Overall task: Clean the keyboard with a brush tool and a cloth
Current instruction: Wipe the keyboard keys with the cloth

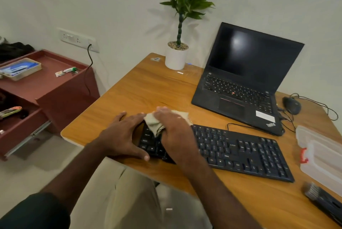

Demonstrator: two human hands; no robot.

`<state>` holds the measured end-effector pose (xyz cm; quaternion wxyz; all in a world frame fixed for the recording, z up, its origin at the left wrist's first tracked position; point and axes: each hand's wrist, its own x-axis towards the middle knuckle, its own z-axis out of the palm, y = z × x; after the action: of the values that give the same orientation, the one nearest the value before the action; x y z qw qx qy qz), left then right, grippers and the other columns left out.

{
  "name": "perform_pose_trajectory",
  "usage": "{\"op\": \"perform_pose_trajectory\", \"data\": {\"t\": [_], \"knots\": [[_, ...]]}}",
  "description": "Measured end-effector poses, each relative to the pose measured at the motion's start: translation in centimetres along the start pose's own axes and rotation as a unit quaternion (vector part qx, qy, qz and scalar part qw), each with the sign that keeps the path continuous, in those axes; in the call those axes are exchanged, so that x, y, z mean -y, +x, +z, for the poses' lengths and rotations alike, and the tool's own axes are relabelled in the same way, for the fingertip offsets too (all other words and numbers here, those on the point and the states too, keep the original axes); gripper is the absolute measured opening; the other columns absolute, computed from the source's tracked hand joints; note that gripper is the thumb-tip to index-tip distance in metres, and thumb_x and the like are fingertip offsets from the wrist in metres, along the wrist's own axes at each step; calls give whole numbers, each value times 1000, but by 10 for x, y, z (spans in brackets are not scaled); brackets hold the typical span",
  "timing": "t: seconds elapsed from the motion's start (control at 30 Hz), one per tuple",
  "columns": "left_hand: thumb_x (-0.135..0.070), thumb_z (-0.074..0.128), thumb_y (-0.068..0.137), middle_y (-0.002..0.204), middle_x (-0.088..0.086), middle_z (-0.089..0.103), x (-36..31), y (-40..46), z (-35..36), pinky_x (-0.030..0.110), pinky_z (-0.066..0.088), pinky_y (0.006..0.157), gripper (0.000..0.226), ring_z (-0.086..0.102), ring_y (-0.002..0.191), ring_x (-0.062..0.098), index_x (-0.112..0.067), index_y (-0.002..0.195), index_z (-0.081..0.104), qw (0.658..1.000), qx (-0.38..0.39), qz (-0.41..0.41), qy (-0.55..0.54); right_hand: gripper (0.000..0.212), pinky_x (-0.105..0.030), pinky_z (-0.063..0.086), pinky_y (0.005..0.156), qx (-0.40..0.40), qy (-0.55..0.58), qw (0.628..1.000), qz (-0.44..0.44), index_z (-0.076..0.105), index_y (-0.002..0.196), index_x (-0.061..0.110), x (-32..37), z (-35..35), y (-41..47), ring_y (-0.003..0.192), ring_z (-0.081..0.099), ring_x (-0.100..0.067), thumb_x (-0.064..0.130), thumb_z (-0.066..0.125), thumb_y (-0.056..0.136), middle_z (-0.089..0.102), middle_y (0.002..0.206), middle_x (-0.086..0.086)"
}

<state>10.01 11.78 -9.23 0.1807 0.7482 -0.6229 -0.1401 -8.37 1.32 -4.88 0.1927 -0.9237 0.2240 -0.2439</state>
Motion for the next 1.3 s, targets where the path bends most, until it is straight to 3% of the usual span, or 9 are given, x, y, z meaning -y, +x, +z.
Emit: {"op": "perform_pose_trajectory", "data": {"t": [0.1, 0.17, 0.3, 0.47, 0.57, 0.7, 0.83, 1.0, 1.3], "knots": [[-101, 54, 48, 160, -13, 32, 2, 1, 3, 47, 2, 124, 133, 25, 146, 0, -35, 157, 17, 1000, -19, 2, -9, 54, -38, 16, 123, 165, -48, 984, -43, 53, 142, 13, 15, 23, -1, 150, 29, -24, 13, 62, 89, 44, 155, -8], [-100, 54, 49, 158, -12, 35, 2, 1, 5, 46, 4, 124, 130, 27, 145, 1, -35, 156, 19, 1000, -28, 5, -8, 59, -36, 8, 123, 196, -46, 979, -40, 51, 144, 11, 15, 23, -4, 151, 25, -25, 12, 65, 87, 40, 157, -10], [-101, 56, 45, 158, -11, 34, 3, 2, 5, 45, 1, 124, 133, 27, 145, 2, -38, 155, 17, 1000, -18, -4, 2, 60, -34, 10, 123, 186, -32, 982, -19, 54, 142, 13, 7, 5, -16, 150, 28, -20, 19, 36, 86, 46, 153, -8], [-101, 55, 45, 161, -8, 29, 1, 1, 2, 43, -5, 125, 134, 22, 147, 5, -40, 155, 10, 1000, 6, -20, 0, 64, -31, 24, 122, 164, -52, 983, 68, 54, 142, 32, -19, -31, -31, 146, 33, -9, -5, 52, 89, 41, 157, 8], [-101, 55, 46, 162, -7, 29, 0, 2, 2, 44, -5, 124, 134, 20, 147, 4, -40, 156, 10, 1000, 6, -20, -7, 46, -32, 45, 106, 147, -84, 977, 132, 62, 133, 35, -34, -55, -39, 123, 57, -18, 10, 58, 95, 57, 144, 2], [-101, 55, 47, 161, -7, 30, -2, 4, 2, 45, -5, 124, 133, 20, 147, 5, -39, 155, 11, 1000, 4, -16, -5, 47, -35, 55, 90, 88, -109, 976, 168, 65, 130, 29, -32, -64, -24, 102, 64, -20, 3, 57, 91, 70, 122, -3], [-98, 60, 48, 160, -10, 31, 1, 5, 3, 46, -4, 124, 130, 22, 147, 4, -41, 155, 12, 1000, -4, -13, -6, 49, -32, 39, 113, 13, -4, 993, 114, 59, 137, 20, 8, -26, -10, 131, 52, -18, -1, 48, 95, 60, 140, -3], [-99, 57, 48, 161, -12, 30, 2, 5, 4, 47, -3, 124, 132, 18, 148, 1, -38, 157, 12, 1000, -3, -9, 0, 53, -31, 4, 123, 174, -75, 982, 1, 40, 151, 16, 19, 8, -4, 153, 19, -17, 12, 51, 99, 33, 161, -5], [-100, 57, 46, 164, -7, 24, -1, 5, 1, 44, -8, 124, 135, 13, 150, 4, -41, 156, 6, 999, 19, -27, 2, 63, -34, 22, 124, 148, -103, 980, 84, 47, 147, 29, -26, -38, -34, 149, 28, -10, -4, 48, 93, 39, 158, 6]]}}
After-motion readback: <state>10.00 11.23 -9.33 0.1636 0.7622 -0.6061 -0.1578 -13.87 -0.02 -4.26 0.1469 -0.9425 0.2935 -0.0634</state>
